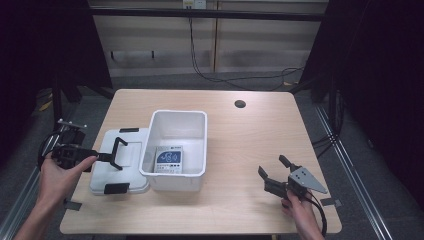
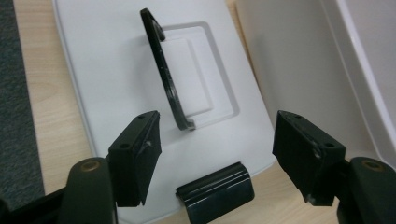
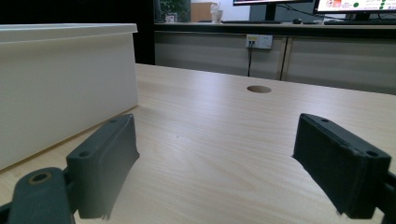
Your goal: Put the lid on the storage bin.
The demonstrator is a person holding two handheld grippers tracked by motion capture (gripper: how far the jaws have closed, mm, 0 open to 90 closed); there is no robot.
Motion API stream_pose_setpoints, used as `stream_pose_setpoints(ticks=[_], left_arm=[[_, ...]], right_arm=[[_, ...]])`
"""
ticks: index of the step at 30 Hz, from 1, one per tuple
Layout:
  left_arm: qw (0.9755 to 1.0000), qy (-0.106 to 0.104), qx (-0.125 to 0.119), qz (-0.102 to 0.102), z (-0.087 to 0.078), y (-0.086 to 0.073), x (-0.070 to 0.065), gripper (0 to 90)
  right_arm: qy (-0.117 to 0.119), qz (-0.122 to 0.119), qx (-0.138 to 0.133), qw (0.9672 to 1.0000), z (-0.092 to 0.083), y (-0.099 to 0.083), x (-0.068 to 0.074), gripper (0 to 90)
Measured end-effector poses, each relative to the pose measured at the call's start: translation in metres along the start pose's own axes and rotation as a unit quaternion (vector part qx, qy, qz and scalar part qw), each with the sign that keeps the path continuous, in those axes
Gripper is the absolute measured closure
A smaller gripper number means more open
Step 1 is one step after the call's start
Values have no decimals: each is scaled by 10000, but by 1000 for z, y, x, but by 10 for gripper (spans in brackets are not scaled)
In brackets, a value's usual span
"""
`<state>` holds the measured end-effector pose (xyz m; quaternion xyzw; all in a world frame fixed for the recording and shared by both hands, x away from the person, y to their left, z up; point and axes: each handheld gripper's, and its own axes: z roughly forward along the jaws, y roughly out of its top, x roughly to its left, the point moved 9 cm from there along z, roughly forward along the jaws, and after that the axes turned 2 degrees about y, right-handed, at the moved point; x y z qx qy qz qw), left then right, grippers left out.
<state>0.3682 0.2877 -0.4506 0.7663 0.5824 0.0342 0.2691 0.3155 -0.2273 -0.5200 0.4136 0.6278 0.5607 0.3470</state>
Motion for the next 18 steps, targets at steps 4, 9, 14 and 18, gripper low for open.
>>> stream_pose_setpoints(ticks=[4, 9, 14, 18], left_arm=[[9997, 192, 116, -42, 0, 6, 6, 338], [9991, 368, 217, -53, 3, 11, 10, 333], [9984, 430, 371, -52, 16, 12, 12, 334], [9978, 484, 449, -64, 23, 18, 15, 355]], right_arm=[[7, -3, 0, 10000, 0, 0, 0, 126], [40, -1, 11, 10000, 0, 0, 1, 126], [10, -14, 8, 10000, 0, 0, 0, 126], [32, 4, 15, 10000, 1, 0, 0, 126]])
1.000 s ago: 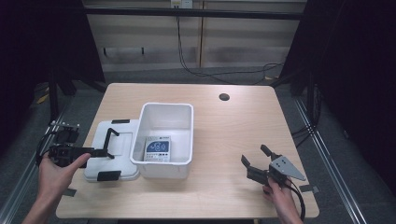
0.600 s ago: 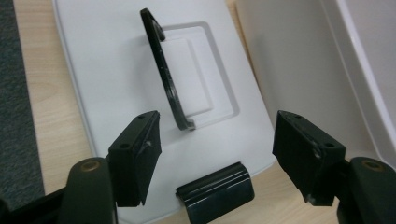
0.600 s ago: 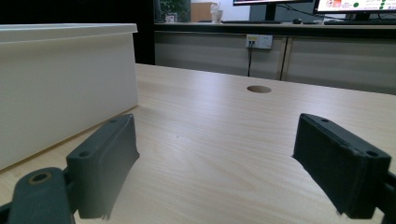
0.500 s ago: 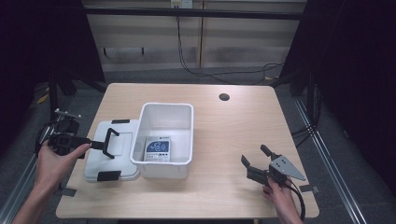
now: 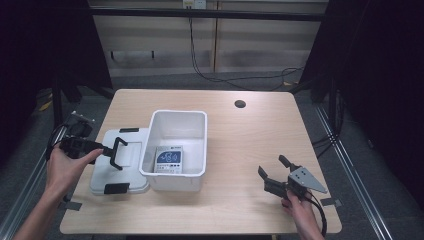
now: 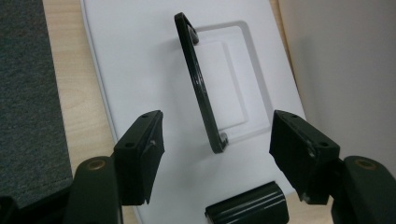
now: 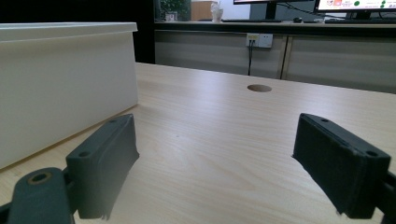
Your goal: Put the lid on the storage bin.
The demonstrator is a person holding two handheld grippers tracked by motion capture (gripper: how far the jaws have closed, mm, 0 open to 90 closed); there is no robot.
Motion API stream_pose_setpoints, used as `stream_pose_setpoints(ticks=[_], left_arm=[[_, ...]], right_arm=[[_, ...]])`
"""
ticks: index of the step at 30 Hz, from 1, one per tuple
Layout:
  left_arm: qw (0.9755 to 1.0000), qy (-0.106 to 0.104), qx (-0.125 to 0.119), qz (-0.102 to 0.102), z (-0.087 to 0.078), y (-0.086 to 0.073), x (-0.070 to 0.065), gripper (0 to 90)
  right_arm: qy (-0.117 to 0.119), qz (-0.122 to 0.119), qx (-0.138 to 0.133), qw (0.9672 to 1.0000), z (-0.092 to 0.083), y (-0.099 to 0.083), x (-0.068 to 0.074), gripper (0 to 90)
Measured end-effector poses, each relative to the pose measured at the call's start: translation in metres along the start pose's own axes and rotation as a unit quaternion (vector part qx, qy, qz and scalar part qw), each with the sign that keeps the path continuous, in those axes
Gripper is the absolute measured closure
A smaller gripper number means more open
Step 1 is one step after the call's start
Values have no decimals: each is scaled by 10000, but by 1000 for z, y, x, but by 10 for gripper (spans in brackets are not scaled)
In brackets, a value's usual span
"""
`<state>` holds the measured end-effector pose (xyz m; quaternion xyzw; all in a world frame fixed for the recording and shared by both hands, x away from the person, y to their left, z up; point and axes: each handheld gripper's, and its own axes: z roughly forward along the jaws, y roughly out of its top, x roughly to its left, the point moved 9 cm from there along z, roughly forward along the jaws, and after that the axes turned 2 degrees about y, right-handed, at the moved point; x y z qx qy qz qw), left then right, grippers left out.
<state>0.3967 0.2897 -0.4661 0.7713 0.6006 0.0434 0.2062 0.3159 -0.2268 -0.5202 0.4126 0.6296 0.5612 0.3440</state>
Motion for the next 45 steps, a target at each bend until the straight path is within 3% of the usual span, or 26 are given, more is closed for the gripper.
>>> stream_pose_setpoints(ticks=[2, 3, 6, 12, 20, 22, 24, 29, 33, 42, 45], left_arm=[[9999, 120, 11, 46, 1, 3, 1, 426], [9997, 238, 9, -44, 1, 4, 2, 470], [9995, 232, 209, -12, 4, 8, -1, 506], [9980, 319, 539, -3, 14, 12, -7, 539], [9960, 487, 738, -117, 32, 16, -4, 552], [9955, 549, 763, -119, 34, 17, -2, 622], [9948, 644, 781, -107, 35, 19, -2, 636], [9938, 627, 913, -111, 43, 19, -6, 673], [9918, 785, 1004, -115, 49, 18, -5, 711], [9907, 716, 1145, -189, 52, 20, -8, 775], [9905, 744, 1157, -67, 55, 19, -11, 775]], right_arm=[[3, -9, 0, 10000, 0, 0, 0, 126], [-6, -14, 7, 10000, 0, 0, 0, 126], [-19, 13, 11, 10000, 0, 0, 0, 126], [-21, -15, 24, 10000, 0, 0, 0, 126], [17, -5, 16, 10000, 0, 0, 1, 126], [18, -9, 18, 10000, 0, 0, 1, 126], [6, -13, 32, 10000, 0, 0, 1, 126], [28, -17, 16, 10000, 0, 0, 1, 126], [34, -26, 16, 10000, 0, 0, 1, 126], [37, -45, 30, 10000, 1, 0, 1, 126], [41, -43, 31, 10000, 1, 0, 1, 125]])
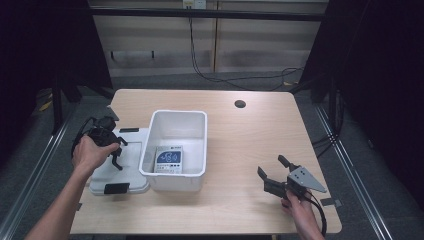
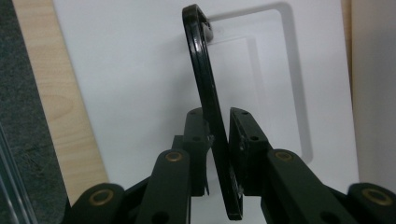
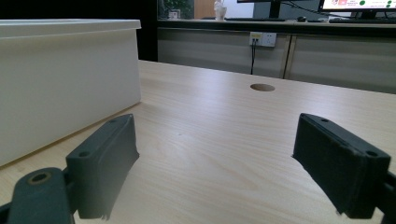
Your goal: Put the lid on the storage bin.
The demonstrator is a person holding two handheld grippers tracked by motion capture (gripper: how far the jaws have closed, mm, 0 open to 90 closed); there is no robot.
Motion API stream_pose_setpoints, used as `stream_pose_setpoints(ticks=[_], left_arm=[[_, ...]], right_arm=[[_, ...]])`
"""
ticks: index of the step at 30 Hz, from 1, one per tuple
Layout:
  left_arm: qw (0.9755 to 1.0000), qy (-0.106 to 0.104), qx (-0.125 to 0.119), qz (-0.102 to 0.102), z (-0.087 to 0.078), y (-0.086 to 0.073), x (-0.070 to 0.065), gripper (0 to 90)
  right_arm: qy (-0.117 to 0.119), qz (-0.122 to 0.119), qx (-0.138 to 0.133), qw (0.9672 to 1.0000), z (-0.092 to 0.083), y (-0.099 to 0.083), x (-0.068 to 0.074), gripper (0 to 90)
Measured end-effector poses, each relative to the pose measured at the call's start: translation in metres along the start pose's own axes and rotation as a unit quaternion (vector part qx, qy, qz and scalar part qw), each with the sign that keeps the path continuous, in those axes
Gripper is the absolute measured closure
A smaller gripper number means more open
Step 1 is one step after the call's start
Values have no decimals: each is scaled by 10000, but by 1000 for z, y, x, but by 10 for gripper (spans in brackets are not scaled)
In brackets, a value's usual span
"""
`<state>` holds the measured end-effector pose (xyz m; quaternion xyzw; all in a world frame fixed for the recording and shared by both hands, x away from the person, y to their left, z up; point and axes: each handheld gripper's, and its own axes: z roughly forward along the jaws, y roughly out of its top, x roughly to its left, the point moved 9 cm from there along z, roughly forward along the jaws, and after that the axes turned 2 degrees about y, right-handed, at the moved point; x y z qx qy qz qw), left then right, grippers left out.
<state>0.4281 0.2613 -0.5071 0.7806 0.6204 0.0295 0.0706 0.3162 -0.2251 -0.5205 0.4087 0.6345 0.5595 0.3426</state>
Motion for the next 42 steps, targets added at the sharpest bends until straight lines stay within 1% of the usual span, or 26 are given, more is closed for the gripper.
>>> stream_pose_setpoints(ticks=[2, 4, 5, 6, 7, 9, 10, 12, 13, 14, 16, 17, 19, 23, 24, 25, 26, 27, 28, 29, 31, 35, 40, 42], left_arm=[[10000, 47, 13, 24, 1, 0, 0, 777], [10000, 3, -13, -31, 1, 1, -2, 785], [10000, -17, 17, -17, 1, 1, -2, 793], [9999, 38, 31, -132, 1, 1, -1, 798], [9998, 33, 53, -207, 1, 1, -1, 800], [9997, 60, 56, -246, 1, 2, 0, 805], [9996, 0, 49, -275, 1, 2, -1, 808], [9995, -42, 81, -300, 1, 2, -1, 815], [9994, -30, 62, -344, 1, 3, -1, 817], [9992, -43, 131, -377, 0, 2, 0, 819], [9989, -9, 188, -428, 0, 2, 2, 829], [9987, 41, 201, -456, 0, 3, 3, 835], [9985, 152, 214, -475, 0, 2, 5, 846], [9984, 156, 288, -464, -1, 1, 4, 847], [9983, 186, 404, -385, -2, 0, 5, 847], [9981, 161, 435, -411, -2, 0, 4, 847], [9980, 170, 418, -443, -2, 0, 4, 847], [9980, 127, 468, -404, -4, 0, 3, 847], [9982, 75, 451, -382, -5, 0, 3, 846], [9983, 55, 391, -432, -6, 1, 3, 847], [9981, -12, 520, -339, -9, 0, 4, 848], [9980, 50, 503, -371, -16, 0, 6, 848], [9978, -2, 555, -357, -26, -1, 10, 848], [9976, -3, 555, -410, -28, -1, 11, 848]], right_arm=[[-3, -1, 4, 10000, 0, 0, 0, 126], [4, -6, 9, 10000, 0, 0, 0, 126], [1, -2, 10, 10000, 0, 0, 0, 126], [-7, -1, 19, 10000, 0, 0, 0, 126], [-5, -8, 15, 10000, 0, 0, 0, 126], [6, 0, 11, 10000, 0, 0, 0, 126], [6, -1, 12, 10000, 0, 0, 0, 126], [6, 5, 17, 10000, 0, 0, 0, 126], [5, 1, 17, 10000, 0, 0, 0, 126], [6, 6, 18, 10000, 0, 0, 0, 126], [3, -4, 20, 10000, 0, 0, 0, 126], [3, 8, 18, 10000, 0, 0, 0, 126], [4, -2, 30, 10000, 0, 0, 0, 126], [14, 2, 50, 10000, 1, -1, 0, 126], [0, -9, 60, 10000, 0, -1, 0, 126], [4, -21, 58, 10000, 0, -1, 0, 126], [5, -12, 58, 10000, 0, -1, 1, 126], [3, -5, 62, 10000, 0, -1, 0, 126], [-1, -9, 62, 10000, 0, -1, 0, 125], [5, -5, 61, 10000, 0, -1, 1, 126], [9, -14, 58, 10000, 0, -1, 1, 125], [14, -19, 62, 10000, 0, -1, 1, 125], [13, -19, 62, 10000, 0, -1, 1, 126], [10, -24, 60, 10000, 0, -1, 1, 126]])
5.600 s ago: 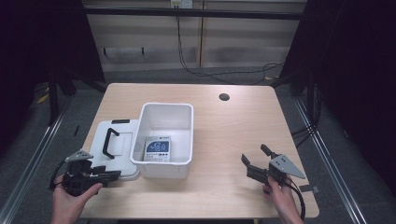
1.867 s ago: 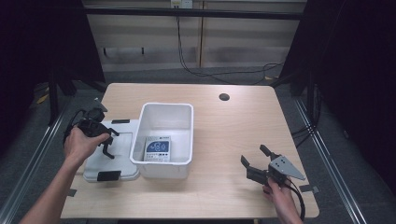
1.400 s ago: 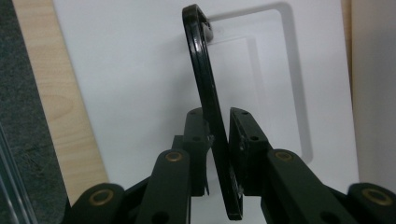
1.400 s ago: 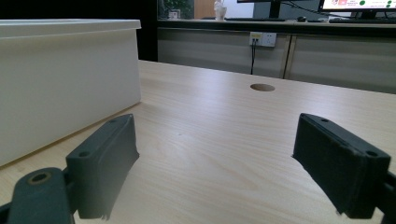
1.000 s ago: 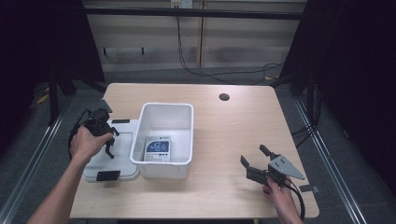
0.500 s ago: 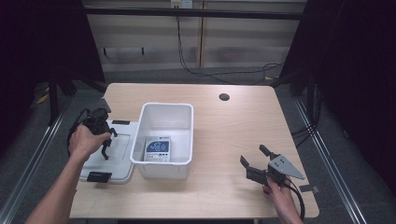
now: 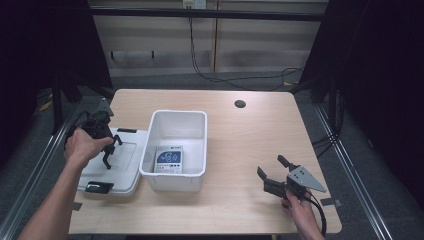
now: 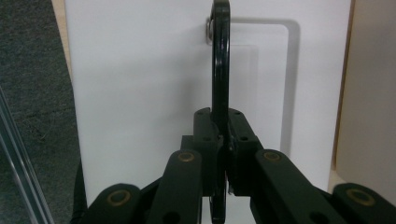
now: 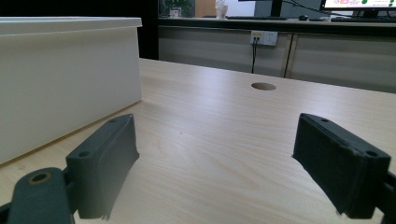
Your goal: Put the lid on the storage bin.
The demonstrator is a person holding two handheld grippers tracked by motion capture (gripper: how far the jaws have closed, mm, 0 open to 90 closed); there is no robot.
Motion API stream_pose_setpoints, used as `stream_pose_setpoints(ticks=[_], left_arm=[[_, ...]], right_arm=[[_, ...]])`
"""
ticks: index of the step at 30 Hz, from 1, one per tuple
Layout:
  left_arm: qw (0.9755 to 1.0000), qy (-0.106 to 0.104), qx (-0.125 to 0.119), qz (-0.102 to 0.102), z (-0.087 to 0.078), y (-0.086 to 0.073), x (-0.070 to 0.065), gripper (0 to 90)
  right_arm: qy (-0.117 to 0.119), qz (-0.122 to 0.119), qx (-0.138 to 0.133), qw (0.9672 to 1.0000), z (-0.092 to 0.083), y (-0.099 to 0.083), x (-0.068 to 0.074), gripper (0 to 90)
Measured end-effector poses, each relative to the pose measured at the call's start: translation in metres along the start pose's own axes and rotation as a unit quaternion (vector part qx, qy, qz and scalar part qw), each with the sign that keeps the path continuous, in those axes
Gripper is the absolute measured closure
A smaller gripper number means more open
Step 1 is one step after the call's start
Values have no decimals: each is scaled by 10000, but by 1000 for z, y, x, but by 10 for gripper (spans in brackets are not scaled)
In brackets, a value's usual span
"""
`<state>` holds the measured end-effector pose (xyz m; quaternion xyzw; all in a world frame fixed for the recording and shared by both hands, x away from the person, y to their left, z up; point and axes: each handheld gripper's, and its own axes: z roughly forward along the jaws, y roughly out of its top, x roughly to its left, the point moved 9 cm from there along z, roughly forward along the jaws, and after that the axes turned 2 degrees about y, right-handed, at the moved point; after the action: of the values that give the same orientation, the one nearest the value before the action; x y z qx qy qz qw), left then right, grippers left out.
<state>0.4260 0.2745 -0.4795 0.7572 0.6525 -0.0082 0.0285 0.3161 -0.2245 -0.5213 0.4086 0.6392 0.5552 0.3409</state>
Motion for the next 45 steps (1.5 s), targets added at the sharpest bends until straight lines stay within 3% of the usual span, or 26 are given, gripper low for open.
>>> stream_pose_setpoints(ticks=[9, 26, 28, 36, 41, 45], left_arm=[[10000, 72, 26, -36, -13, -2, 9, 848], [9991, 55, -252, 322, -49, 0, -1, 848], [9990, 70, -180, 401, -52, -1, -3, 848], [9990, 23, -347, 264, -69, 2, -6, 848], [9982, -58, -427, 413, -86, 1, -6, 848], [9980, 2, -490, 409, -95, 1, -3, 848]], right_arm=[[0, 1, 4, 10000, 0, 0, 0, 125], [0, 7, -1, 10000, 0, 0, 0, 126], [12, -13, -5, 10000, 0, 0, 0, 126], [7, -9, -24, 10000, 0, 0, 0, 126], [15, -16, -27, 10000, 0, 0, 1, 126], [12, -15, -27, 10000, 0, 0, 1, 126]])
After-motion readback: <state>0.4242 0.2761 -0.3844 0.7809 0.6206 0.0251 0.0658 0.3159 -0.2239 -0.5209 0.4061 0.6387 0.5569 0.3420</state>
